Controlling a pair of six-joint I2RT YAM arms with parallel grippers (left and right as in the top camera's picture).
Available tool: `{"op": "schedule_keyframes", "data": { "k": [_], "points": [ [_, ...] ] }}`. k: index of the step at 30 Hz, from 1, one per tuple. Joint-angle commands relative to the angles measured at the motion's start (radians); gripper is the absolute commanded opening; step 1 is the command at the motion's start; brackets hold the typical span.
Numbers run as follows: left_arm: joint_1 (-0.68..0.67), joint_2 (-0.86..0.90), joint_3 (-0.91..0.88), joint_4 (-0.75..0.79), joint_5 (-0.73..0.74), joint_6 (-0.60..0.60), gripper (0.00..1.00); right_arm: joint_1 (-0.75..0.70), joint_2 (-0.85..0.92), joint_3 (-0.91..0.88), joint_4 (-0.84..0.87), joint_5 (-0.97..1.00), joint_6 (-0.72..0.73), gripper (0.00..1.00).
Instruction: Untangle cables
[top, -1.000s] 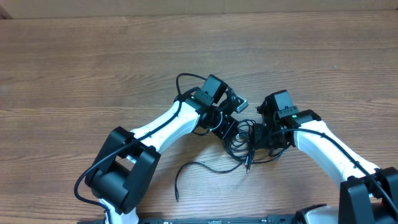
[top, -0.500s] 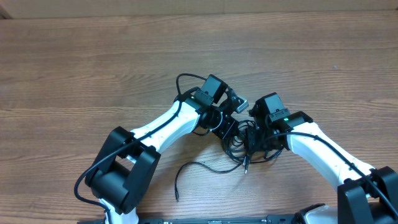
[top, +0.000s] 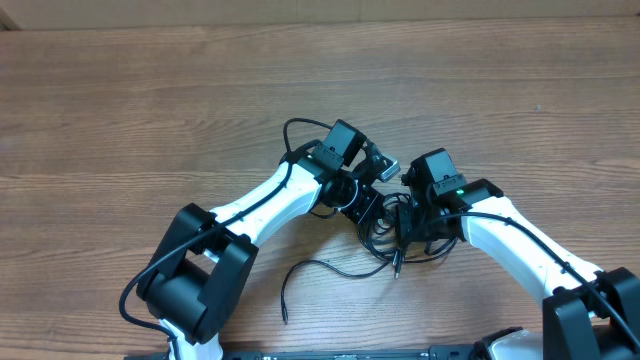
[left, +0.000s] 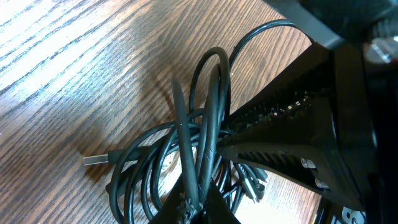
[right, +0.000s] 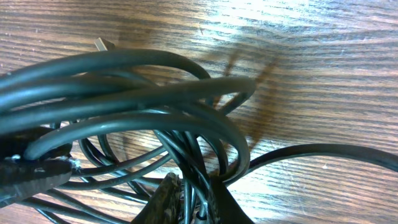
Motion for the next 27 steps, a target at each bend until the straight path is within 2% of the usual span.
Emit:
{"op": "schedule_keyframes", "data": {
  "k": [1,7,11,22,24,27],
  "points": [
    [-0.005,0.006,-0.012,0.003,0.029,0.018,0.04,0.008,0.000,-0.008,0.005,0.016,-0.005,0.14],
    [-0.005,0.006,-0.012,0.003,0.029,0.018,0.04,0.008,0.000,-0.050,0.030,0.015,-0.005,0.13],
    [-0.005,0.006,-0.012,0.003,0.026,0.018,0.04,0.008,0.000,-0.066,0.051,0.014,0.002,0.04],
    [0.000,0.006,-0.012,-0.013,-0.028,0.018,0.04,0.007,0.000,-0.066,0.057,0.012,0.060,0.04],
    [0.009,0.006,-0.012,-0.018,-0.053,0.013,0.04,0.006,0.000,-0.066,0.032,0.066,0.099,0.04],
    [0.033,0.006,-0.012,-0.029,-0.080,-0.013,0.04,0.006,0.000,-0.066,-0.027,0.237,0.232,0.04]
  ]
}}
